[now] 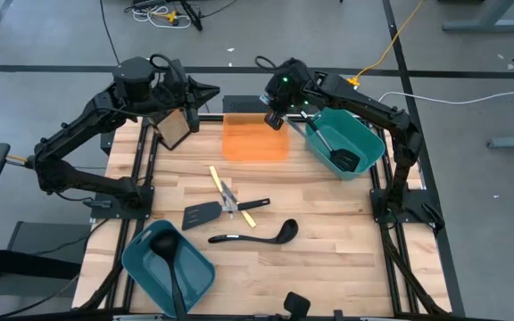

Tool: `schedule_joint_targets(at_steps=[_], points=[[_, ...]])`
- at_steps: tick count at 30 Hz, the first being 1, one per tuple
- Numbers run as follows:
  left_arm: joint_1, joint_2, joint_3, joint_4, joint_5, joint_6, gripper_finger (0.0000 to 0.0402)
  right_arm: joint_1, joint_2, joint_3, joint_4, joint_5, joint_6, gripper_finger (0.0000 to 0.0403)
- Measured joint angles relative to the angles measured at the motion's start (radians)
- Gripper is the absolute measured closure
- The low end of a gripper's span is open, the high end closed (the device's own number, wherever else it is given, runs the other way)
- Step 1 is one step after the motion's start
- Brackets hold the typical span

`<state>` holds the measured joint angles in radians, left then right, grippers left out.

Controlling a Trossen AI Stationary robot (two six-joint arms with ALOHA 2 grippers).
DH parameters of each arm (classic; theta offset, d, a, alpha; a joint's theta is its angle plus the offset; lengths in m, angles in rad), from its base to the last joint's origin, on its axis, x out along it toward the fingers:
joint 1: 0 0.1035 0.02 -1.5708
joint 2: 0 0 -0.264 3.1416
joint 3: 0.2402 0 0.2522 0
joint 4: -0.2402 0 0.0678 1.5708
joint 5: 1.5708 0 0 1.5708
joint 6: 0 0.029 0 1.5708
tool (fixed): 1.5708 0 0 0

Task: Pick & Place Kitchen Items
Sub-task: Put the blue knife into the orange bin

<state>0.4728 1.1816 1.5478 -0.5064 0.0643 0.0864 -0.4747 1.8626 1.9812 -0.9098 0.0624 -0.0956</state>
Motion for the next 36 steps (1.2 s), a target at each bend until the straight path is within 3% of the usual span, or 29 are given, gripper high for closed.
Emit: schedule_joint_targets(at_steps=[18,36], points=[[0.000,0.000,0.000,0.000,0.000,0.000,0.0380,0.000,-0.001,-0.024,0.195,0.000,-0.011,0.0355],[0.000,0.000,0.000,0.000,0.001,0.000,0.0380,0.000,0.117,-0.029,0.365,-0.032,0.011,0.0354]])
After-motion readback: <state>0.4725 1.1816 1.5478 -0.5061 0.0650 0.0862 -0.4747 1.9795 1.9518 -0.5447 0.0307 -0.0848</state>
